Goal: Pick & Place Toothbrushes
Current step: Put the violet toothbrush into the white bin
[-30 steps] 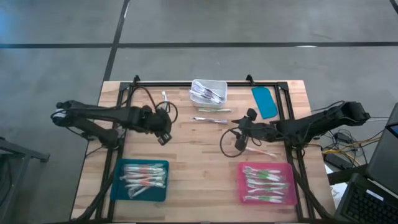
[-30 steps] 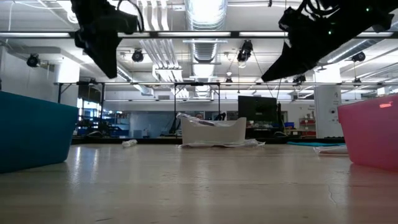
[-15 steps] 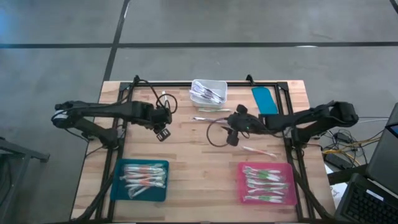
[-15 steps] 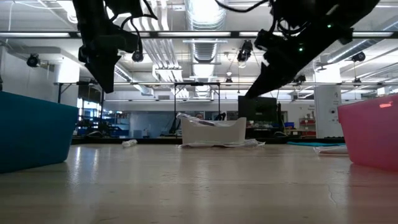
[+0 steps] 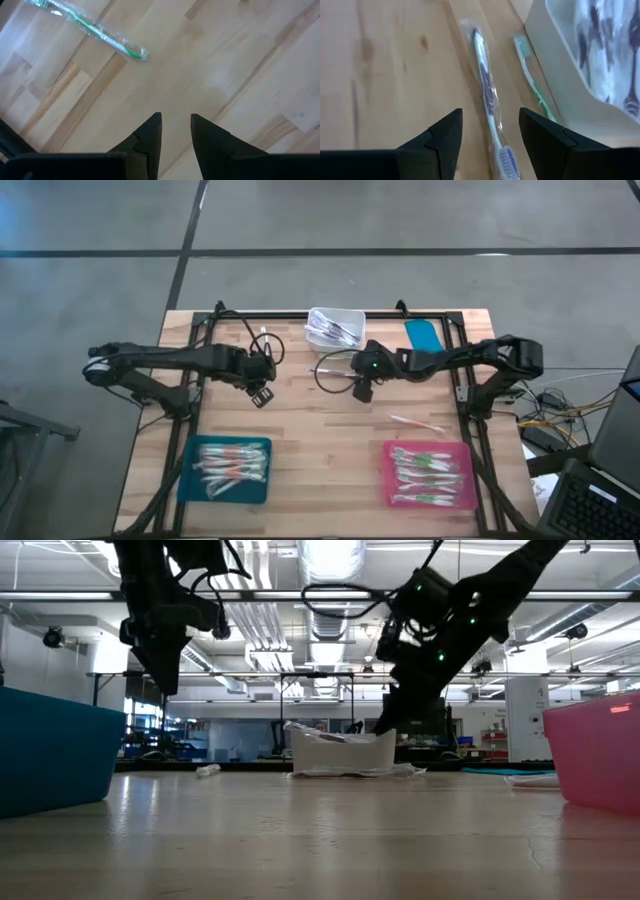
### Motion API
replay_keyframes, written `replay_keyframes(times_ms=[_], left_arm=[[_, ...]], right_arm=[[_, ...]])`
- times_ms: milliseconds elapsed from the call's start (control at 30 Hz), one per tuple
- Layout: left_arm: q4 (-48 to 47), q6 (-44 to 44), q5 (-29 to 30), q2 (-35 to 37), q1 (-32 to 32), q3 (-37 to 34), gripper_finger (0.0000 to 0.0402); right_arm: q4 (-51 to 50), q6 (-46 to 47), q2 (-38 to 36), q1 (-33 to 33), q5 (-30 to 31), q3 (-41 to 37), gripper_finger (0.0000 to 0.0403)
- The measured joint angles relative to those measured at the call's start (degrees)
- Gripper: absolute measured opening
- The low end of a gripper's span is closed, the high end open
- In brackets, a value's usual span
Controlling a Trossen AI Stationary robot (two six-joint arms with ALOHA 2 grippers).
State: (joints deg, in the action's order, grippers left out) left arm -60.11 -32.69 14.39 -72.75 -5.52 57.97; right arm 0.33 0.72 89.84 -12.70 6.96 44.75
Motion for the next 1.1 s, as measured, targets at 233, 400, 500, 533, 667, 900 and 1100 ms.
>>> replay_keyframes(times_ms=[233, 400, 500, 533, 667, 900, 1100], left_arm=[[0.12, -0.22, 0.00, 0.01, 0.02, -0.23, 0.0108], [0.12, -0.26, 0.00, 0.00, 0.07, -0.23, 0.0108], [0.12, -0.28, 0.00, 0.00, 0.07, -0.23, 0.0108], [0.15, -0.29, 0.01, 0.00, 0.07, -0.23, 0.0108], [0.19, -0.31, 0.02, 0.00, 0.04, -0.23, 0.0108], [0.39, -0.31, 0.02, 0.00, 0.04, -0.21, 0.0108], [0.59, -0.31, 0.03, 0.00, 0.04, -0.19, 0.0108]], right_arm=[[-0.04, -0.47, 6.36, -1.41, -0.15, 1.31, 0.0208], [0.05, -0.38, 10.15, -1.38, -1.02, 1.95, 0.0212], [0.09, -0.26, 11.77, -1.38, -1.17, 2.02, 0.0206], [0.23, -0.27, 12.11, -1.38, -1.22, 2.04, 0.0203], [0.50, -0.14, 12.90, -1.43, -1.34, 2.10, 0.0186], [-0.03, 0.34, 12.55, -1.47, -4.07, 2.08, 0.0132], [-0.15, 0.15, 12.55, -1.41, -4.78, 2.02, 0.0058]])
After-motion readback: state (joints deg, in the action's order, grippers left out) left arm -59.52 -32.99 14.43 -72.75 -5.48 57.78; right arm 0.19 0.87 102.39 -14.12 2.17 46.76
